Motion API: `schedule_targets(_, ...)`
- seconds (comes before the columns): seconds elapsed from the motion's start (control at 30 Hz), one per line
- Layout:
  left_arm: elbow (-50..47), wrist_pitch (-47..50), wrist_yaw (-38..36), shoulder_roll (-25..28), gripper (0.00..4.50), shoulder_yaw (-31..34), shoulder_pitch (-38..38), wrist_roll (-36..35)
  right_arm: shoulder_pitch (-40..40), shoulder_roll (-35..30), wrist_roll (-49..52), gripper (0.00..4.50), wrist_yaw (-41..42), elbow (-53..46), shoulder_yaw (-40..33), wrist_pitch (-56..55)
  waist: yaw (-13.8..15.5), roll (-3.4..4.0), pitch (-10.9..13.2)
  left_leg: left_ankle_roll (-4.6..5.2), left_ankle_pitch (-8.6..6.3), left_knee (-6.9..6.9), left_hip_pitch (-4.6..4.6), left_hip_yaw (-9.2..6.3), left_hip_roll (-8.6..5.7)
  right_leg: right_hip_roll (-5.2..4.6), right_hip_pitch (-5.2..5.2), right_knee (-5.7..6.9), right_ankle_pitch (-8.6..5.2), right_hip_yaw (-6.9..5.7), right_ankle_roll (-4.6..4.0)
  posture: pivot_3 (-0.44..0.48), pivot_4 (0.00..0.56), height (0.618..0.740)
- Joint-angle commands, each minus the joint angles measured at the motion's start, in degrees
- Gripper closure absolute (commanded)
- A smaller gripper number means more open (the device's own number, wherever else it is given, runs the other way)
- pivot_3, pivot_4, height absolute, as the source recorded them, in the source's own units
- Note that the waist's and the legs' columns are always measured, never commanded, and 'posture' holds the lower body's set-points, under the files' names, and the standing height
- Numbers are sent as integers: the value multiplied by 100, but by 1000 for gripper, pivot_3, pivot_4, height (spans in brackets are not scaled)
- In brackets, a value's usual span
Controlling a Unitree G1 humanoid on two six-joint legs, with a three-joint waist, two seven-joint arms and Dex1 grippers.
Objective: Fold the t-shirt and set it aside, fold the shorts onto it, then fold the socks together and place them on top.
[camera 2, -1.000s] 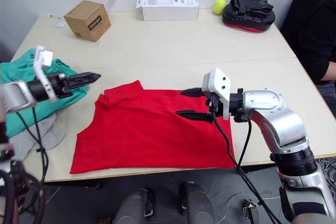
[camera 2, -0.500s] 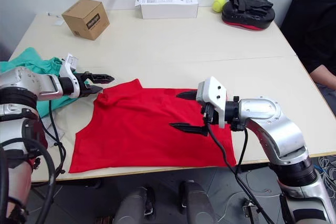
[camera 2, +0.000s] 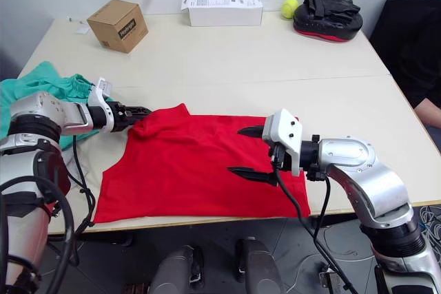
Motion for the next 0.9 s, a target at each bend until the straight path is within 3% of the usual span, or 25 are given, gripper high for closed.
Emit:
schedule_targets(0.03, 38, -56, 54, 2, 3900, 175, -9, 30, 34, -95, -7, 0, -12, -114, -278, -159, -2, -6, 3, 0, 0, 0, 0, 0, 0, 0, 0, 0, 0, 0, 0, 0, 150, 740)
schedule_targets(0.1, 45, -102, 59, -4, 4466, 243, 4, 31, 75, -109, -11, 0, -15, -117, -297, -164, -12, -13, 7, -1, 1, -1, 0, 0, 1, 1, -2, 3, 0, 0, 0, 0, 150, 740)
schedule_targets(0.33, -113, -301, -611, 93, 4466, 126, -90, 148, 222, -161, -270, 0, -2, 73, -231, -340, -9, -31, 18, -7, 3, -2, 0, 1, 3, 3, -4, 5, 0, -2, 0, 0, 150, 740)
schedule_targets(0.6, -287, -673, -1818, 303, 4466, -562, -218, 695, -7, -150, -825, 0, 38, 983, -202, -606, -11, -35, 20, -9, 4, -1, 0, 7, 3, 4, -9, 10, 0, 0, -3, 0, 150, 740)
schedule_targets(0.73, -770, -1060, -2787, 267, 4466, -863, -237, 738, -366, -80, -1089, 0, -106, 1751, -108, -359, -13, -40, 23, -11, 6, 3, -3, 7, 3, 3, -10, 13, 0, -1, -5, 0, 150, 740)
schedule_targets(0.9, -1449, -1120, -3177, 120, 4466, -741, -268, 470, -1154, 102, -1226, 0, -399, 2895, -79, 212, -26, -39, 23, -9, 7, 5, -2, 11, 3, 1, -12, 20, 1, 5, -8, 0, 150, 740)
